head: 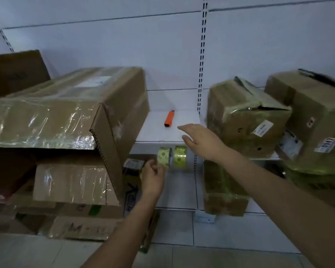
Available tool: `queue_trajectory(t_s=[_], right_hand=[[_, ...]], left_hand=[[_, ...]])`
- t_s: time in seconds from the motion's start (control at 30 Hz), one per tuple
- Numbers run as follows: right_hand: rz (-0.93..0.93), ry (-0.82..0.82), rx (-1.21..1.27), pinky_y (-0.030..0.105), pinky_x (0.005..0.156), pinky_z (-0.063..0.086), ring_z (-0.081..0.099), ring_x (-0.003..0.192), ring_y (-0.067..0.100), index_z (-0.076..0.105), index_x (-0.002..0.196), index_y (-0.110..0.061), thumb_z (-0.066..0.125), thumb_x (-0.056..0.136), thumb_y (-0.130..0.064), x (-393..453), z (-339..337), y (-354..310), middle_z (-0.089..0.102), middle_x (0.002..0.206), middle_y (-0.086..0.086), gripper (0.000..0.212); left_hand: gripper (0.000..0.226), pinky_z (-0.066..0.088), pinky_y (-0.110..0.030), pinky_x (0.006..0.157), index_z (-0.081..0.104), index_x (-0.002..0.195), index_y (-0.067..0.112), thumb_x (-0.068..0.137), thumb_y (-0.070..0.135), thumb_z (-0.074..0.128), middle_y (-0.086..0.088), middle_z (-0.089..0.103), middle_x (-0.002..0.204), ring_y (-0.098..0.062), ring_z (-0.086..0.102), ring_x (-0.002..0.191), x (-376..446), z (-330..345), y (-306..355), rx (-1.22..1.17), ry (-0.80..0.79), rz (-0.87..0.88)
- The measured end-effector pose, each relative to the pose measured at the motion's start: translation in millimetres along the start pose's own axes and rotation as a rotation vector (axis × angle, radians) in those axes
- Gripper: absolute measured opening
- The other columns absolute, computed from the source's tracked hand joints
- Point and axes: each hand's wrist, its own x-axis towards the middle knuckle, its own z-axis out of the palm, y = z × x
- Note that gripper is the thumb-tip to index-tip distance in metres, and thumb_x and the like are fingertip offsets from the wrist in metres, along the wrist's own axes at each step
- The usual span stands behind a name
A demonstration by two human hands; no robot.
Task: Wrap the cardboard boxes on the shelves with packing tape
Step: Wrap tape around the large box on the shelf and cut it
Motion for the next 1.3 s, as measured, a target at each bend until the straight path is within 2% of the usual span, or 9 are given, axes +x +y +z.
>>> queue_trajectory(t_s=[0.17,0.3,0.47,0.63,0.83,0.9,1.0,1.2,1.3], right_hand=[[-0.005,-0.175,-0.075,0.031,0.117,0.02,0.03,0.145,0.019,0.035,0.153,-0.02,0.035,0.107,-0.026,38,34,20,0.037,0.157,0.002,0.047],[-0.01,-0.288,-0.14,0.031,0.119,0.017,0.029,0.145,0.019,0.03,0.155,-0.021,0.031,0.107,-0.027,65,53,28,0.031,0.16,0.003,0.048],[0.101,-0.385,-0.031,0.03,0.115,0.024,0.033,0.142,0.022,0.026,0.156,-0.023,0.031,0.108,-0.025,81,70,32,0.033,0.158,0.006,0.049],[0.168,-0.363,0.046,0.031,0.109,0.03,0.041,0.134,0.027,0.025,0.157,-0.022,0.03,0.108,-0.024,80,81,40,0.044,0.148,0.012,0.049],[0.15,-0.356,0.062,0.025,0.116,0.014,0.034,0.141,0.024,0.021,0.157,-0.019,0.029,0.108,-0.019,79,84,45,0.038,0.153,0.012,0.05],[0.14,-0.355,0.055,0.027,0.118,0.011,0.03,0.144,0.023,0.02,0.158,-0.019,0.03,0.108,-0.02,79,84,46,0.034,0.156,0.011,0.051],[0.089,-0.378,0.035,0.031,0.118,0.017,0.039,0.138,0.025,0.023,0.156,-0.017,0.045,0.103,-0.019,81,85,51,0.042,0.148,0.008,0.057],[0.16,-0.293,0.171,0.034,0.111,0.029,0.048,0.128,0.027,0.042,0.147,-0.018,0.033,0.108,-0.027,80,73,37,0.054,0.139,0.008,0.042],[0.244,-0.098,0.613,0.019,0.1,0.039,0.058,0.115,0.01,0.06,0.128,-0.025,0.032,0.105,-0.044,74,46,7,0.063,0.124,-0.005,0.041]], left_hand=[[0.062,0.036,-0.042,0.108,0.042,0.143,0.011,0.093,0.042,0.062,-0.009,0.054,0.132,-0.033,0.041,0.128,48,22,0,-0.014,0.103,-0.076],[0.074,0.046,-0.036,0.096,0.037,0.146,0.016,0.088,0.047,0.07,-0.003,0.053,0.133,-0.023,0.052,0.119,84,30,2,-0.117,0.068,-0.098],[0.042,0.045,-0.007,0.061,0.06,0.126,0.008,0.09,0.026,0.072,-0.003,0.066,0.113,-0.012,0.062,0.094,104,27,5,-0.257,-0.108,-0.053],[0.009,0.059,-0.035,0.083,0.071,0.092,0.016,0.09,0.025,0.071,-0.01,0.073,0.099,-0.026,0.07,0.091,96,16,13,-0.432,-0.19,-0.291],[0.092,0.055,-0.045,0.094,0.06,0.128,0.006,0.045,0.036,0.086,-0.018,0.067,0.122,-0.03,0.067,0.104,111,27,18,-0.805,-0.182,-0.624],[0.081,0.053,-0.046,0.097,0.061,0.127,0.005,0.055,0.031,0.088,-0.018,0.07,0.115,-0.032,0.067,0.104,92,14,44,-0.893,-0.221,-0.674],[0.023,0.055,-0.043,0.082,0.07,0.092,0.002,0.087,0.024,0.072,-0.015,0.074,0.082,-0.03,0.067,0.084,75,-4,73,-0.909,-0.33,-0.613],[0.01,0.057,-0.025,0.066,0.078,0.096,0.017,0.09,0.021,0.07,0.0,0.076,0.086,-0.015,0.071,0.08,58,-27,87,-0.5,-0.083,-0.114],[0.012,0.053,-0.018,0.064,0.077,0.097,0.012,0.091,0.02,0.07,-0.001,0.075,0.088,-0.009,0.069,0.078,47,-32,88,-0.423,-0.019,0.044]])
